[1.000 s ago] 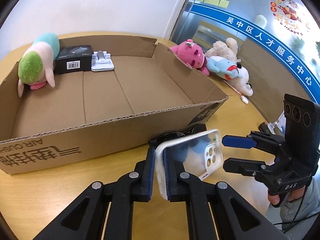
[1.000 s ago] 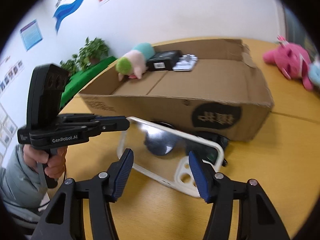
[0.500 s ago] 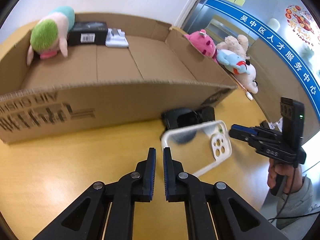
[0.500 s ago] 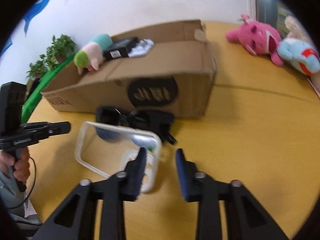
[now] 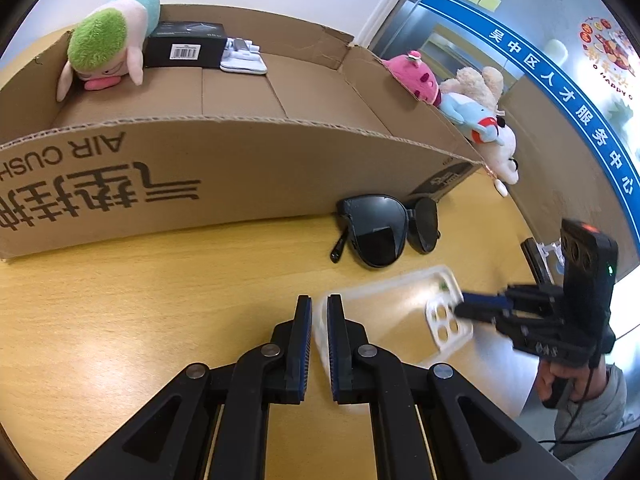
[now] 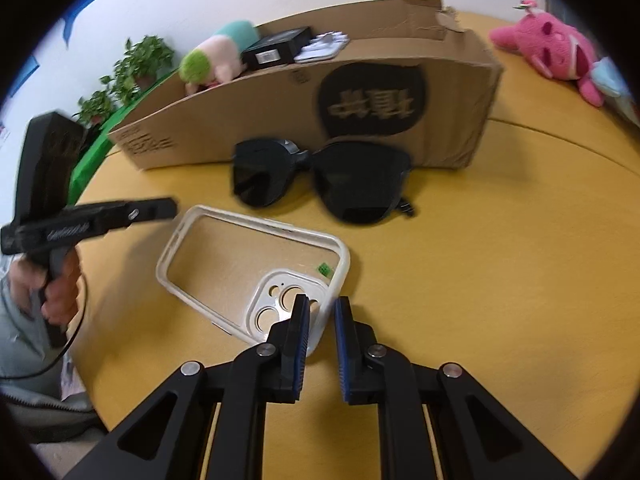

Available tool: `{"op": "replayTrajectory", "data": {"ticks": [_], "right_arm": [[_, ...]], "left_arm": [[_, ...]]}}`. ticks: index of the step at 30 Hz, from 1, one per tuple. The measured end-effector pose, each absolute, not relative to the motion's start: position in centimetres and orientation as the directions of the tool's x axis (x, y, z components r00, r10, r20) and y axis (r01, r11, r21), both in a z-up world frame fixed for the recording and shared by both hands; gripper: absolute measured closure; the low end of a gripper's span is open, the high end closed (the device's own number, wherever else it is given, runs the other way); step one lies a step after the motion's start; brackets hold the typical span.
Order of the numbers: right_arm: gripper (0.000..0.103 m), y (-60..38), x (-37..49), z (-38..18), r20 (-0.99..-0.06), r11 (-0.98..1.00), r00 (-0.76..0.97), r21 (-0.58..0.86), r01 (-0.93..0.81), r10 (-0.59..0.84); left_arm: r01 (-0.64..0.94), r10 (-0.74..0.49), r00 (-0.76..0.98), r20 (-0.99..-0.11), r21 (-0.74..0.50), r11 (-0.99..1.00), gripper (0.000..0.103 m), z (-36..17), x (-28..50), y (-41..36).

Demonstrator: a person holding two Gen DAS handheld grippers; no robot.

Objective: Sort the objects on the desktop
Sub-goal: 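Close the right gripper on the rim of the phone case, then lift the phone case up off the table with the right gripper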

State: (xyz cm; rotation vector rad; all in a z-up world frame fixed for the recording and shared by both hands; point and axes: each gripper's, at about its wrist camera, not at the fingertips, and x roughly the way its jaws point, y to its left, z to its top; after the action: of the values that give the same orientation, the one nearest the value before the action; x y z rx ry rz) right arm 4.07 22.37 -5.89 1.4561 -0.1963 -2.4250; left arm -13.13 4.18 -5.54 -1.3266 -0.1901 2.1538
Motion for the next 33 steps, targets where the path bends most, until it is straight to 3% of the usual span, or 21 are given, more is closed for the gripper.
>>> {"op": "replayTrajectory", "data": {"ticks": [10,21,27,30,32,33], "right_arm": [[0.092,20.0,4.7,-6.0,-0.83,-0.936,-0.437,0.272,0.222,-0.345],[0.092,19.1,0.7,-5.7,-0.841,-0.948,-0.465,0.157,0.277,-0.275],[0.091,19.2,1.8,-3.8,-0.776,-0.942,-0.55,0.168,0.292,-0.309],[0.078,19.7,3.3,-2.5,-0.746,-0.945,-0.589,0.173,0.278,-0.31],[0.057,20.1,4.2,-2.0,-0.744,-0.954,-0.601,0.176,0.242,-0.29],[0.055,20.5,4.8,-1.9,-0.749,-0.959,-0.601,0.186,0.212,-0.278]], "left_arm": [[-0.419,0.527,-0.334,-0.782,-0.378,-0.826,0.098,-5.2,-12.7,3.4],[-0.596,0.524,-0.197,-0.828,-0.324,-0.735,0.096,-5.6,-9.2,5.5],[-0.65,0.61,-0.009,-0.792,-0.459,-0.605,0.094,-5.6,-7.0,6.6],[-0.605,0.692,0.051,-0.72,-0.573,-0.553,0.089,-5.4,-7.7,6.1],[-0.575,0.684,0.027,-0.729,-0.571,-0.585,0.087,-5.4,-8.7,5.7],[-0.557,0.667,0.009,-0.745,-0.558,-0.615,0.087,-5.6,-9.3,5.6]]}}
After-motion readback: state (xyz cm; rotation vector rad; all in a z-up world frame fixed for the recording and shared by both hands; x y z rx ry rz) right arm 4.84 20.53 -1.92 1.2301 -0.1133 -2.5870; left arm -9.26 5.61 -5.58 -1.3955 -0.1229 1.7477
